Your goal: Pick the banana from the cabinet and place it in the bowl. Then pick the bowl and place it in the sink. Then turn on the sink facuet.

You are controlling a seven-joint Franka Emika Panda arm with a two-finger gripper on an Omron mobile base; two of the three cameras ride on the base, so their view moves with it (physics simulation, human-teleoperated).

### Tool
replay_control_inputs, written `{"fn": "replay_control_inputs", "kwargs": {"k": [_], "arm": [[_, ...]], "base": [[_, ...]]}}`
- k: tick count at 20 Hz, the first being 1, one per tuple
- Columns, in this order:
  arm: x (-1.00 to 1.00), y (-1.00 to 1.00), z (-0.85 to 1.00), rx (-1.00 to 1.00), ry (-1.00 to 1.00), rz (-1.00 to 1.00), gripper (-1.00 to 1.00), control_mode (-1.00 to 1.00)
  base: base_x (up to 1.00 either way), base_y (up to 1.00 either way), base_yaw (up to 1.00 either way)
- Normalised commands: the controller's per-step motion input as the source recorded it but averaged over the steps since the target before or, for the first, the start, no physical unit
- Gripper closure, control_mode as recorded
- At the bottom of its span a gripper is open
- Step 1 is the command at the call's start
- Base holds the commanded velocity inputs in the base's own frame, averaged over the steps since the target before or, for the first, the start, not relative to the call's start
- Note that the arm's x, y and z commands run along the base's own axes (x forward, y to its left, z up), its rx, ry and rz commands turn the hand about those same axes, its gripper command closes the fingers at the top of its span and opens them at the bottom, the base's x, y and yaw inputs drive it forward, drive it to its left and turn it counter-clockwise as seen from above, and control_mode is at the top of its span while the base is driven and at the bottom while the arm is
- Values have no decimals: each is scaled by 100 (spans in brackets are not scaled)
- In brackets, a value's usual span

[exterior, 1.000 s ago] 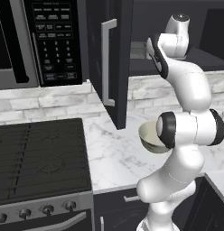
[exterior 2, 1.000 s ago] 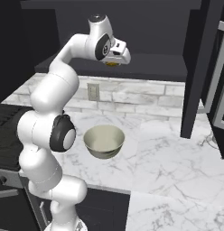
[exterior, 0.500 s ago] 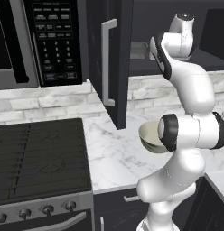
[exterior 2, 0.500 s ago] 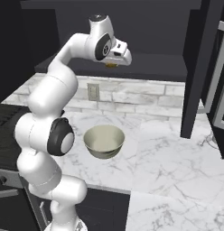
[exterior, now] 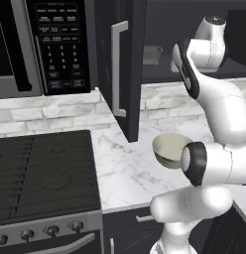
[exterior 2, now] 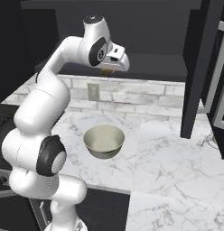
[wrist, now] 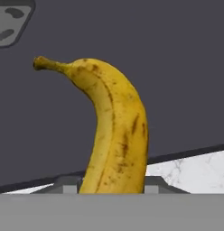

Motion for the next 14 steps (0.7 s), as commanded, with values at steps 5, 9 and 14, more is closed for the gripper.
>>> {"fn": "replay_control_inputs", "kwargs": {"k": [5,9,14], "arm": [[-100,0,-16,0,0,0,100,-100],[-100,6,-32,0,10,0,100,-100],[-100,15,-57,0,17,0,100,-100]], "base": [[0,0,0],[0,0,0],[0,0,0]]}}
